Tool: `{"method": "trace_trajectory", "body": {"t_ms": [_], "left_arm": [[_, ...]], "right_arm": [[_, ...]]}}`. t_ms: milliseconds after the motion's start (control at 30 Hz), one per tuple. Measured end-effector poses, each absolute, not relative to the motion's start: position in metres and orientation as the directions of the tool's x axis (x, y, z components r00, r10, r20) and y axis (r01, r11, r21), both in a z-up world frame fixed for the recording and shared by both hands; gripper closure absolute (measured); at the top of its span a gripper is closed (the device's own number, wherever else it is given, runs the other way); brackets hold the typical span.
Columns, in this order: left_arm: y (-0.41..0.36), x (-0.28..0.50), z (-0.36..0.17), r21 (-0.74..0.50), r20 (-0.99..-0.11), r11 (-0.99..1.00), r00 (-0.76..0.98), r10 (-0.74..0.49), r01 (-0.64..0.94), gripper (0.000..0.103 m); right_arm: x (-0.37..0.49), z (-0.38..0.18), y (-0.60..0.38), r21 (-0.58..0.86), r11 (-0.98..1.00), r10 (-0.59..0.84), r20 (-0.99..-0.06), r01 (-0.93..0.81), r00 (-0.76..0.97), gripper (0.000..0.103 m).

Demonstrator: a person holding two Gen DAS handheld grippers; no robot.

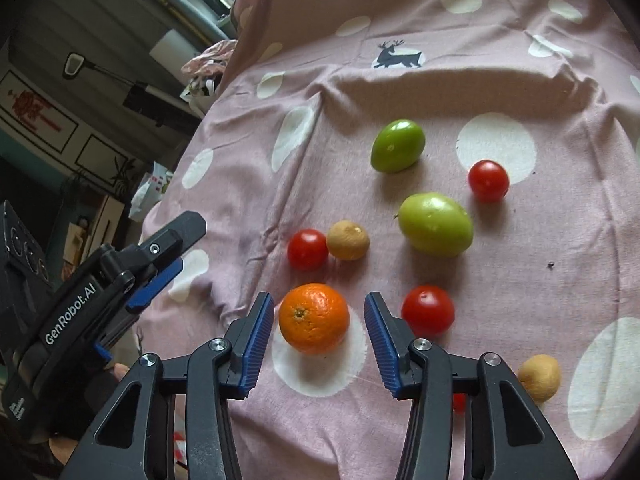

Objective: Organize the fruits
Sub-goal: 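Move the right tool back to the second orange among the fruits, then close the right gripper on the second orange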

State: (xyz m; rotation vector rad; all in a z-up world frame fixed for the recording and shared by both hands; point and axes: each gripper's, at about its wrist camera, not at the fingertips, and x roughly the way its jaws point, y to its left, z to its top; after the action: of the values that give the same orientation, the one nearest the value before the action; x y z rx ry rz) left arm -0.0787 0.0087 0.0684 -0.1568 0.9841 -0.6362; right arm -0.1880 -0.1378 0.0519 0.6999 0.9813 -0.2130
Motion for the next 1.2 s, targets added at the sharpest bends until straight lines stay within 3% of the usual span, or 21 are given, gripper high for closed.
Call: {"method": "trace_trajectory", "body": {"t_ms": [233,400,733,1200], "left_arm": [[0.007,-0.081,0.069,-0.384,-0.733,0.813,0.391,-0.557,0.438,0.041],[0.005,-0.082,0.069,-0.389,-0.734,0.806,0.378,-0.564,0.446,0.041],[-0.015,-0.101,0.073,-0.373,-0.731,0.766,0.343,-0.59,0.524,0.041],[-0.05,-0.132,0.064,-0.315,-0.771,0.703,0.261,-0.581,0.638,0.041]], "right_arm": [[-0.179,0.038,-0.124,0.394,0.786,0.128,-0.858,0.477,0.498,0.053],[-0.18,0.036,-0.122,0.371,0.791,0.102,-0.864,0.486,0.494,0.059],[-0.201,0.04,-0.158,0.315,0.735,0.012,-0.891,0.6,0.454,0.059],[-0.225,0.037,-0.193,0.41,0.643,0.076,-0.874,0.646,0.48,0.059]]}}
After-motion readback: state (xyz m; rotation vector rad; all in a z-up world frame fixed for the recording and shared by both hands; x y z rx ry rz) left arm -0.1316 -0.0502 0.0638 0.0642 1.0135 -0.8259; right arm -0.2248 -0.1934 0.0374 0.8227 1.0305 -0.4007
